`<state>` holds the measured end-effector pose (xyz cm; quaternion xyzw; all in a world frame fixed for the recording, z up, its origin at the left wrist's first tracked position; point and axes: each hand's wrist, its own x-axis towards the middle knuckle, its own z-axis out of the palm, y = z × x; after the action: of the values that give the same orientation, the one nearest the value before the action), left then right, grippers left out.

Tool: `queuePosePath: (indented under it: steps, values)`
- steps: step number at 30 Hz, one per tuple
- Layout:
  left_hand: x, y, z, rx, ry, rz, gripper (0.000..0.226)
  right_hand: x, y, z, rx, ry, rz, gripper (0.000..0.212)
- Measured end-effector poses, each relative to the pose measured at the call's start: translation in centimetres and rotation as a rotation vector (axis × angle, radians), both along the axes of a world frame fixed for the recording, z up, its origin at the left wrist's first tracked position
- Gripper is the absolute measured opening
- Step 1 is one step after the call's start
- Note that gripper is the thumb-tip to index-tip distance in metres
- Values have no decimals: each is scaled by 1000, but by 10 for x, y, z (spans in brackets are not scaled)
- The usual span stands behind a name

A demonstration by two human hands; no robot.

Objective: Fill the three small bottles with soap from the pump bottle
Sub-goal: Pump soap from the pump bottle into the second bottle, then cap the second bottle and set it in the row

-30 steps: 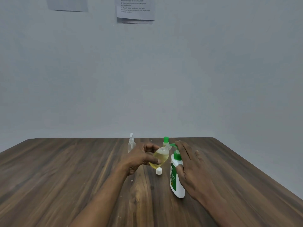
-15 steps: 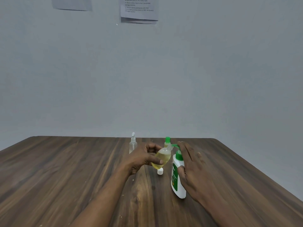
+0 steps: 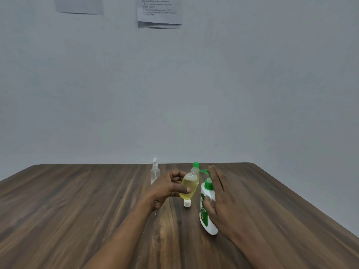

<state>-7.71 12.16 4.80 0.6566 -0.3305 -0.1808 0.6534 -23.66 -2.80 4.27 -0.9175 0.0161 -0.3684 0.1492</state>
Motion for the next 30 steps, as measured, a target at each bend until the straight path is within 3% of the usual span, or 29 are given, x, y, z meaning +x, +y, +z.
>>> queuePosePath:
  steps: [8, 13, 16, 20, 30]
  values:
    - [-6, 6, 1, -81, 36, 99, 43, 16, -5, -23, 131, -184, 35, 89]
    - [-21, 25, -18, -59, 42, 140, 41, 19, 4, -36, 524, -98, 129, 101]
    - [-25, 42, -36, -46, 65, 187, 40, 19, 5, -42, 501, -142, 134, 80]
    - [-20, 58, -51, -32, 61, 254, 40, 25, -3, -50, 555, -53, 60, 48]
    - [-25, 54, -67, -26, 34, 257, 42, 25, -28, -40, 668, -136, -94, 24]
